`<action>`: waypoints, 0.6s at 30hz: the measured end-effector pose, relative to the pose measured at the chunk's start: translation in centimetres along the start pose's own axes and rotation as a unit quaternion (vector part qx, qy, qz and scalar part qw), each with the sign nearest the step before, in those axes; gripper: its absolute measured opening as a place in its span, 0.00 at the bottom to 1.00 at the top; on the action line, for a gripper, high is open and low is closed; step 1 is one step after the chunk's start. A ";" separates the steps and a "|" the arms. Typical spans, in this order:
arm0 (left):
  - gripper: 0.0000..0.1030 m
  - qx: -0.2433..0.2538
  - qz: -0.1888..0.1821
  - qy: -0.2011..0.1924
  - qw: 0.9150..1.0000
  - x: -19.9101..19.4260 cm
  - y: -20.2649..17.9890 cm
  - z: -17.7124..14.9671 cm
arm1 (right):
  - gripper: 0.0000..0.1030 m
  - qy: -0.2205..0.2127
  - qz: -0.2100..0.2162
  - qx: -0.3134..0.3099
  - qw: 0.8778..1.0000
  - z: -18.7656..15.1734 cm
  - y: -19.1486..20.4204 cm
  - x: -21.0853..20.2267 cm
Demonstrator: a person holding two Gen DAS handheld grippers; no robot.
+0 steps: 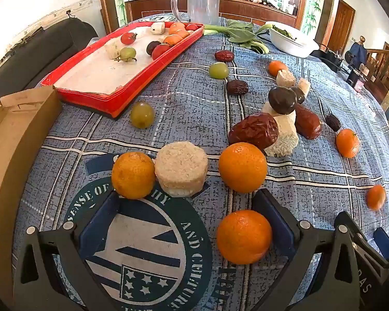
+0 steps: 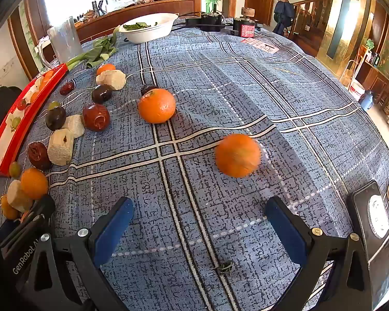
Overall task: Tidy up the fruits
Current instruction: 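Move the right gripper toward a mandarin orange while the left gripper approaches another orange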
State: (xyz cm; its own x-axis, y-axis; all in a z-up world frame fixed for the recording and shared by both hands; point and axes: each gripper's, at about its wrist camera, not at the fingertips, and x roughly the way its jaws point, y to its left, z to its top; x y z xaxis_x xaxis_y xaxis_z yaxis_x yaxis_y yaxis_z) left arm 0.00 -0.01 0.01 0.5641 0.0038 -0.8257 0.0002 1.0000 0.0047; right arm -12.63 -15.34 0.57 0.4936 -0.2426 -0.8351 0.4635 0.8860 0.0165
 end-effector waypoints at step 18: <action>1.00 -0.001 -0.001 0.001 1.000 0.0 0.0 0.0 | 1.00 0.000 -0.001 0.000 1.000 0.0 0.0 0.0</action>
State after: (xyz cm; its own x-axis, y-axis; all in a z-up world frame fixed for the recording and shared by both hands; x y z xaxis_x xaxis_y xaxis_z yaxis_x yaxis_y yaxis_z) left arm 0.00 0.01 0.00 0.5630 0.0013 -0.8265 -0.0007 1.0000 0.0012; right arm -12.63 -15.34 0.57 0.4928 -0.2437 -0.8353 0.4635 0.8860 0.0150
